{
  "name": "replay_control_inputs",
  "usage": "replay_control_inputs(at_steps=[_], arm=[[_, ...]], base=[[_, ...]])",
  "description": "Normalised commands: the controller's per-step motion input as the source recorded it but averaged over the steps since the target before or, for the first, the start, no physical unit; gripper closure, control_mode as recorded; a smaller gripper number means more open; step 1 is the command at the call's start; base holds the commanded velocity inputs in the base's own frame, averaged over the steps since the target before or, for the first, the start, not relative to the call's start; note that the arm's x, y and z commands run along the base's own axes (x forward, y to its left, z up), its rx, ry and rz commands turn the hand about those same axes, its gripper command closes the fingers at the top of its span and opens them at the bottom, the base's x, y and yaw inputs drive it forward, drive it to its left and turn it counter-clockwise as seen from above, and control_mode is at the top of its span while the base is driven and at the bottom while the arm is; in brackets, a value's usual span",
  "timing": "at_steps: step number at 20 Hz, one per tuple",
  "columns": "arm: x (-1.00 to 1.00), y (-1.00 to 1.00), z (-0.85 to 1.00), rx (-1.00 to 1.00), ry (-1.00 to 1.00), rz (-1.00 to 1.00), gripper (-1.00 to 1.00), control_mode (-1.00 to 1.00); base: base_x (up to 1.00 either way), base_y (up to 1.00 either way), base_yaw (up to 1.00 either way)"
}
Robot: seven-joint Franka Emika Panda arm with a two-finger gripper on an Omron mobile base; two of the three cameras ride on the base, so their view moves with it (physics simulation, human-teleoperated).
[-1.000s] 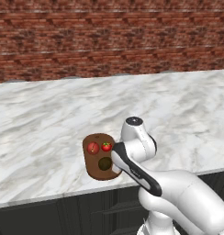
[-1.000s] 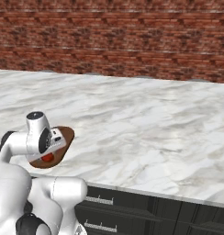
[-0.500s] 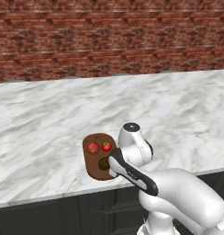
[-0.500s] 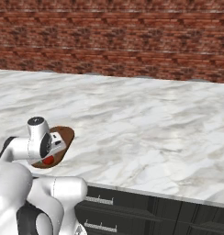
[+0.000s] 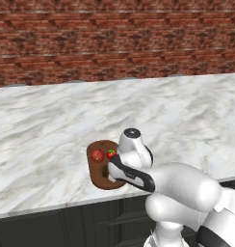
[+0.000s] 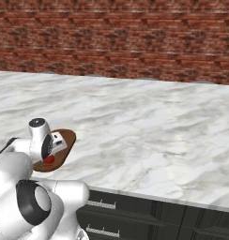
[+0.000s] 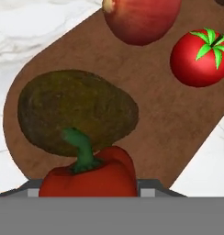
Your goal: Place the avocado, onion, tomato, and bell pepper on the cutting board.
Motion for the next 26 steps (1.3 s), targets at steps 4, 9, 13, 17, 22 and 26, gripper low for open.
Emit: replay_control_inputs(at_steps=[4,9,13,17,22,26], arm=[[0.50,0.04,-0.29,0.00,0.00,0.00,1.00,-1.00],[0.15,-0.04,-0.48,0.00,0.00,0.00,1.00,-1.00],[0.10,0.00,-0.66,0.00,0.03,0.00,1.00,-1.00],[0.03,0.00,-0.61,0.00,0.04,0.00,1.00,-1.00],[-0.01,0.00,-0.54,0.00,0.03,0.00,-1.00,-1.00],[-0.11,0.00,-0.16,0.00,0.00,0.00,-1.00,-1.00]], base=[[0.00,0.00,0.00],[0.00,0.00,0.00],[0.00,0.00,0.00],[0.00,0.00,0.00],[0.00,0.00,0.00],[0.00,0.00,0.00]])
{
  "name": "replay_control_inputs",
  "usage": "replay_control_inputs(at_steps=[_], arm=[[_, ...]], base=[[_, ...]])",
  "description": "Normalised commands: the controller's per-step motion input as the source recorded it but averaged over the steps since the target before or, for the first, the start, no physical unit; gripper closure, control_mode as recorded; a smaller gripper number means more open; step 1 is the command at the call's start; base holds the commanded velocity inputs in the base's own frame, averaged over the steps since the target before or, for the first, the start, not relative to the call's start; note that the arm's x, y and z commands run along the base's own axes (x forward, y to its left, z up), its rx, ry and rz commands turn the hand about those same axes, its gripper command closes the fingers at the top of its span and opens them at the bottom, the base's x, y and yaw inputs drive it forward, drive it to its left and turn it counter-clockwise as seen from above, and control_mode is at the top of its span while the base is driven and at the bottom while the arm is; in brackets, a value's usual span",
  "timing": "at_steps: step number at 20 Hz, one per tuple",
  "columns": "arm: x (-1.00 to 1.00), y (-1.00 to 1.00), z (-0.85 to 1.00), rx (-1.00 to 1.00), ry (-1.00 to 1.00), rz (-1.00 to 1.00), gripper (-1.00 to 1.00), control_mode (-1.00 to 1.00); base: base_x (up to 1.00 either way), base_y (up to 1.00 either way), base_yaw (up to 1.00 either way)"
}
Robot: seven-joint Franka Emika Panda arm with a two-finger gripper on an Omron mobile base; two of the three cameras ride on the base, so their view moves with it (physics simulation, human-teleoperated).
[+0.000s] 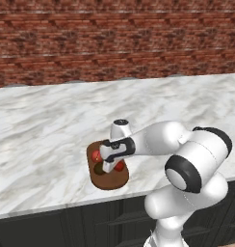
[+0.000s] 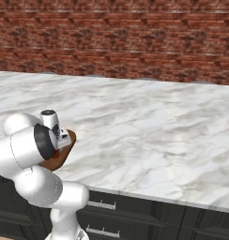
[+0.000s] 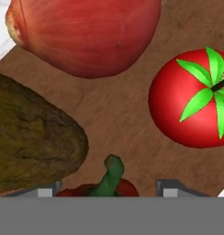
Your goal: Place the avocado, onion, tomato, and bell pepper on the cutting board.
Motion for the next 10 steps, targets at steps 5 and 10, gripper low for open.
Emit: replay_control_inputs(at_steps=[5,10], arm=[[-0.16,0.00,0.01,0.00,0.00,0.00,-1.00,-1.00],[-0.22,0.00,0.04,-0.01,-0.05,0.00,-1.00,-1.00]], base=[[0.00,0.00,0.00],[0.00,0.00,0.00]])
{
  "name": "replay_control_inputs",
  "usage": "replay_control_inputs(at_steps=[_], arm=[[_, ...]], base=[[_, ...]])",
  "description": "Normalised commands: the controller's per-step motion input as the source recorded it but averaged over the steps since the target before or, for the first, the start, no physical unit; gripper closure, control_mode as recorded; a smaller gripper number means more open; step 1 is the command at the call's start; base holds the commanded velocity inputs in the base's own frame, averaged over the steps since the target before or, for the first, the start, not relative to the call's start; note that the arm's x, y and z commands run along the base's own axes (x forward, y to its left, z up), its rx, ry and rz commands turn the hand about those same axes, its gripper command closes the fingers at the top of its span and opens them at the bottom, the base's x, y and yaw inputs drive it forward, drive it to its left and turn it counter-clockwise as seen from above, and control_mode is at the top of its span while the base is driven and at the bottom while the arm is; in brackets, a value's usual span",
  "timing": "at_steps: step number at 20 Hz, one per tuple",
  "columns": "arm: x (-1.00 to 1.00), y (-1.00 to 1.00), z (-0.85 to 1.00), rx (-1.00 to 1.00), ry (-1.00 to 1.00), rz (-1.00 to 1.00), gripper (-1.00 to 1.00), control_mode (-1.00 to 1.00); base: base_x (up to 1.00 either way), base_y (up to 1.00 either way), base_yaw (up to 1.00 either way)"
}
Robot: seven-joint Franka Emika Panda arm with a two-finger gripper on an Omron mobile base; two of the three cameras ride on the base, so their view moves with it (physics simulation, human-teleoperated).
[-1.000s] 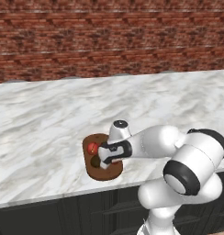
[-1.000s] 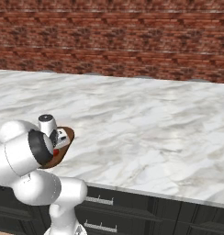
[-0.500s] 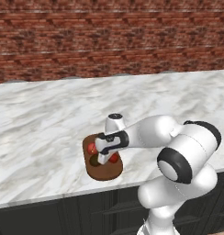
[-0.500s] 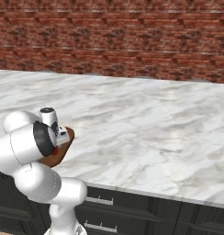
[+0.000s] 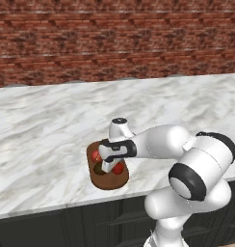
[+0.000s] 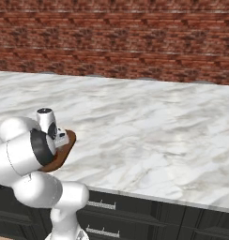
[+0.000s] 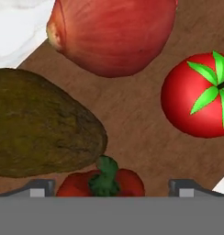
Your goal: Place the avocado, onion, tomato, and bell pepper on the cutting board.
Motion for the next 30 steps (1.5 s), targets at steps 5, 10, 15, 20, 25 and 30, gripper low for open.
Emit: replay_control_inputs(at_steps=[5,10,15,20,25,30], arm=[[-0.17,0.01,0.41,-0.02,-0.14,0.00,-1.00,-1.00],[-0.27,-0.10,0.58,-0.01,-0.19,0.09,-1.00,-1.00],[-0.23,0.00,0.84,0.00,-0.17,0.00,-1.00,-1.00],[-0.18,-0.17,1.00,0.00,-0.07,-0.11,-1.00,-1.00],[-0.14,-0.43,0.98,0.05,-0.05,-0.20,-1.00,-1.00],[-0.24,-0.58,0.89,0.12,-0.05,-0.25,-1.00,-1.00]], base=[[0.00,0.00,0.00],[0.00,0.00,0.00],[0.00,0.00,0.00],[0.00,0.00,0.00],[0.00,0.00,0.00],[0.00,0.00,0.00]])
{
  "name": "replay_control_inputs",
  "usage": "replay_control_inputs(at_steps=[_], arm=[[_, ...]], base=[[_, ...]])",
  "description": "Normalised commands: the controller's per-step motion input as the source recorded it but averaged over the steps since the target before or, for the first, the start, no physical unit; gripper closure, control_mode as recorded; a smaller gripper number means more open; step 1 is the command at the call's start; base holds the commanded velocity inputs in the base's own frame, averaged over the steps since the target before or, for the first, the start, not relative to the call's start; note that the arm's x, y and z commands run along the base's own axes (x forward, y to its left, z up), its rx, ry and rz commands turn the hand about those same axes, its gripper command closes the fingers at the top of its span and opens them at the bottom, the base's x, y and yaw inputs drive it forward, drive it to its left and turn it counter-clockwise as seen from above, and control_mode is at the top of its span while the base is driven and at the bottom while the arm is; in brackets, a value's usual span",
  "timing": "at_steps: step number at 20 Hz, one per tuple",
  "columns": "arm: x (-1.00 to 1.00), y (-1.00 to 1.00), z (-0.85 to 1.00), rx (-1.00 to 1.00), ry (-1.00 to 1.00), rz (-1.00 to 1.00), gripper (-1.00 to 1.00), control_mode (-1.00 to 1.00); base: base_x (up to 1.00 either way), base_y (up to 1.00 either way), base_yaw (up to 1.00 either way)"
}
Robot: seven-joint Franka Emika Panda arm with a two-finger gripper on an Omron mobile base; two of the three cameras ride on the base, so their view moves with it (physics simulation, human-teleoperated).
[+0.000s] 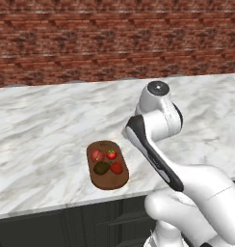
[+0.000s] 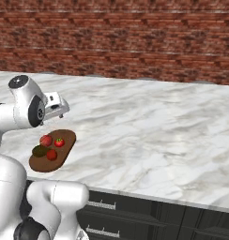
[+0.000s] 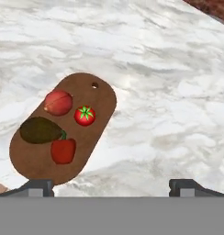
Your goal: Place the avocado, onion, tomato, and bell pepper on the cutting board.
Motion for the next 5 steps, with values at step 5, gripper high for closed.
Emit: replay_control_inputs(at_steps=[5], arm=[[-0.40,-0.56,0.75,0.14,-0.11,-0.22,-1.00,-1.00]], base=[[0.00,0.00,0.00]])
